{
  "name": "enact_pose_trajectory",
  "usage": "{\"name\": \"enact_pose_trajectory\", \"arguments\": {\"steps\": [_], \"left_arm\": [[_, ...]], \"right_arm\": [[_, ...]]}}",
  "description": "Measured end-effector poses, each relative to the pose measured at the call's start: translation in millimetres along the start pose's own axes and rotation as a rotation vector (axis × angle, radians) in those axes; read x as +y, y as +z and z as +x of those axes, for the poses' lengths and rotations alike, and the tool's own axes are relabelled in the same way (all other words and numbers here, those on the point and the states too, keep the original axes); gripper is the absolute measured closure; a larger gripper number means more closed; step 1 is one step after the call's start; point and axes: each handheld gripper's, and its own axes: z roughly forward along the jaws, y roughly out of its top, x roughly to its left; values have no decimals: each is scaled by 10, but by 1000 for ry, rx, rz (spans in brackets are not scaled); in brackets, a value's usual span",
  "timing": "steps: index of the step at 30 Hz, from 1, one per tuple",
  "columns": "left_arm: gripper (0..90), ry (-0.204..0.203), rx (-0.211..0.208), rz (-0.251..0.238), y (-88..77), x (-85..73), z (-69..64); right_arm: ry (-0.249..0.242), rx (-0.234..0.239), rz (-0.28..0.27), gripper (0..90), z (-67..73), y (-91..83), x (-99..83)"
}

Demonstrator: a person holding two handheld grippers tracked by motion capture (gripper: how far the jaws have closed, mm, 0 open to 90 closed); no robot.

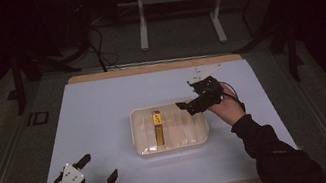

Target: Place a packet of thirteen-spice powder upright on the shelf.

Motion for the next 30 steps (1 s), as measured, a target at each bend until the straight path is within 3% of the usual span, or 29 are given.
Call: {"name": "enact_pose_trajectory", "arguments": {"steps": [6,7,24,30], "left_arm": [[0,0,1,-1,0,0,-2],[0,0,1,0,0,0,-2],[0,1,-1,1,-4,-1,-4],[0,3,0,1,-6,0,-6]], "right_arm": [[33,-26,-4,109,20,-25,-111],[32,-49,-6,109,27,-35,-127],[172,-123,-106,110,-36,-319,-469],[200,-150,-126,128,-48,-436,-587]]}}
